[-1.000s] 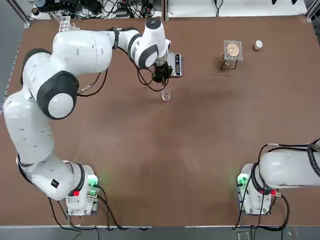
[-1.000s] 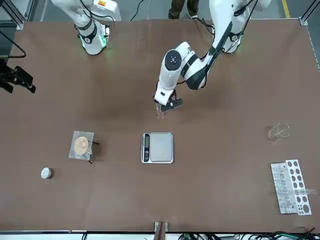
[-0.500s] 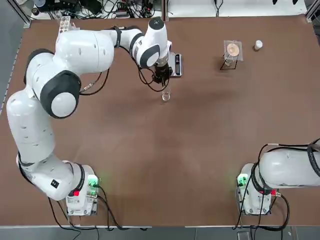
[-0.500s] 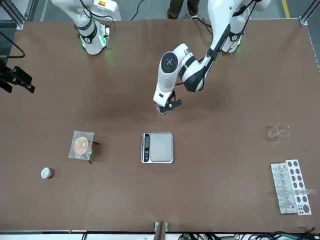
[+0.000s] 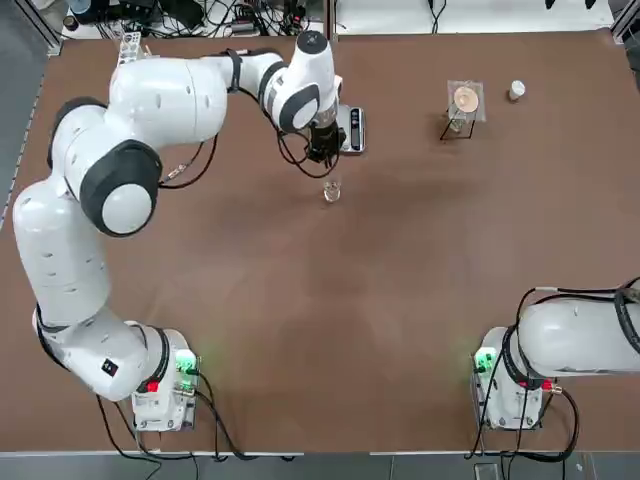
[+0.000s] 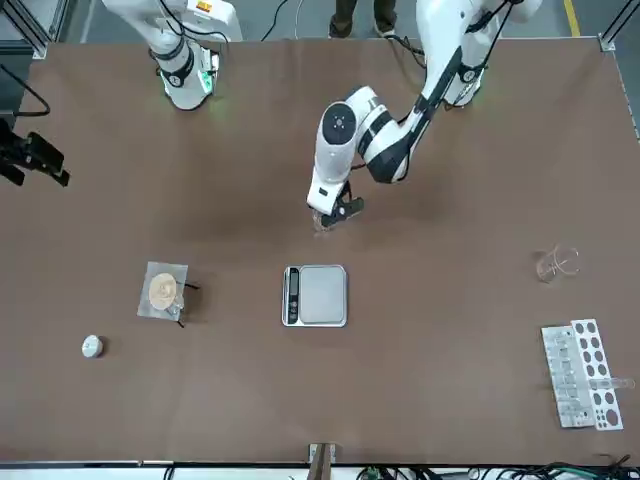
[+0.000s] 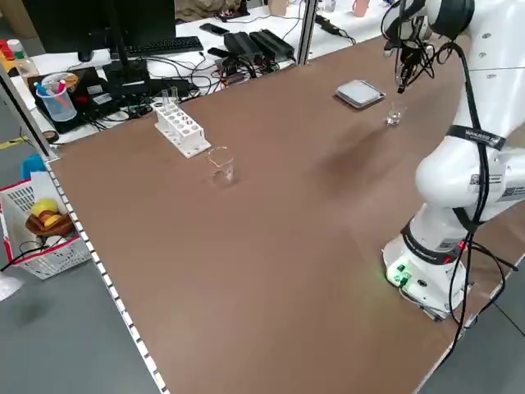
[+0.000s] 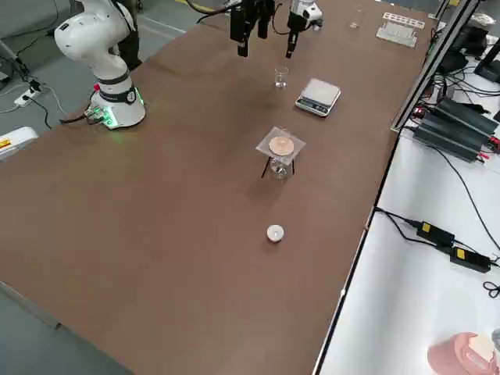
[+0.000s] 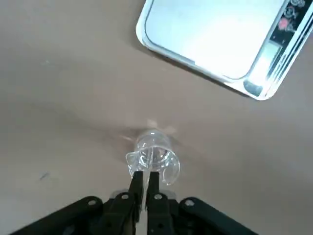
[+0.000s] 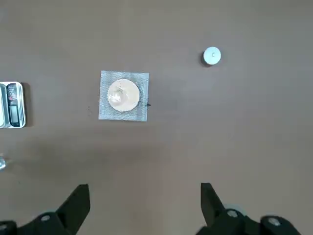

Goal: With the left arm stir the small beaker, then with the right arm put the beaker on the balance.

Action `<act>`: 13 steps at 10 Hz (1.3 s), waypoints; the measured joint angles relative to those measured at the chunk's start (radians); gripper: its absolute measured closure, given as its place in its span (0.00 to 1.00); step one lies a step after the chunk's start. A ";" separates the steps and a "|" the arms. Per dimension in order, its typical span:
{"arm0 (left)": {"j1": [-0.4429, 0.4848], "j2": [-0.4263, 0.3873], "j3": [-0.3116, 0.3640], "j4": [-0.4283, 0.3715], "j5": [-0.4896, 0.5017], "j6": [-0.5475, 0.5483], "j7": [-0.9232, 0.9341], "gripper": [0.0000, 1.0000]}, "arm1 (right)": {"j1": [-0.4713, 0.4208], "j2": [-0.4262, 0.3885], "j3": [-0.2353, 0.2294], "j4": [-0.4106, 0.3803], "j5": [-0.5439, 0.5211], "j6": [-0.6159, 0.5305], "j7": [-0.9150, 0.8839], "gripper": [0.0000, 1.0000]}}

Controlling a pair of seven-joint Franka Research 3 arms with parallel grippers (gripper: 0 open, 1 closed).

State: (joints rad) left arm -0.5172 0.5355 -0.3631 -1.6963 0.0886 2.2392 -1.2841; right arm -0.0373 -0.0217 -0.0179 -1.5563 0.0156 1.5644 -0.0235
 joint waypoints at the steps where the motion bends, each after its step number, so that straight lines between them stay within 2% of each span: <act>1: 0.001 0.001 0.001 0.000 0.000 -0.001 -0.001 0.93 | 0.000 0.000 0.000 0.000 0.000 -0.004 0.000 0.00; 13: -0.018 0.017 -0.005 0.017 0.000 -0.005 -0.053 0.93 | -0.002 -0.001 -0.001 0.001 0.000 -0.006 0.000 0.00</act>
State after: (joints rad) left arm -0.5349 0.5525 -0.3680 -1.6793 0.0887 2.2341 -1.3372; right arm -0.0390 -0.0222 -0.0188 -1.5556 0.0157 1.5586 -0.0237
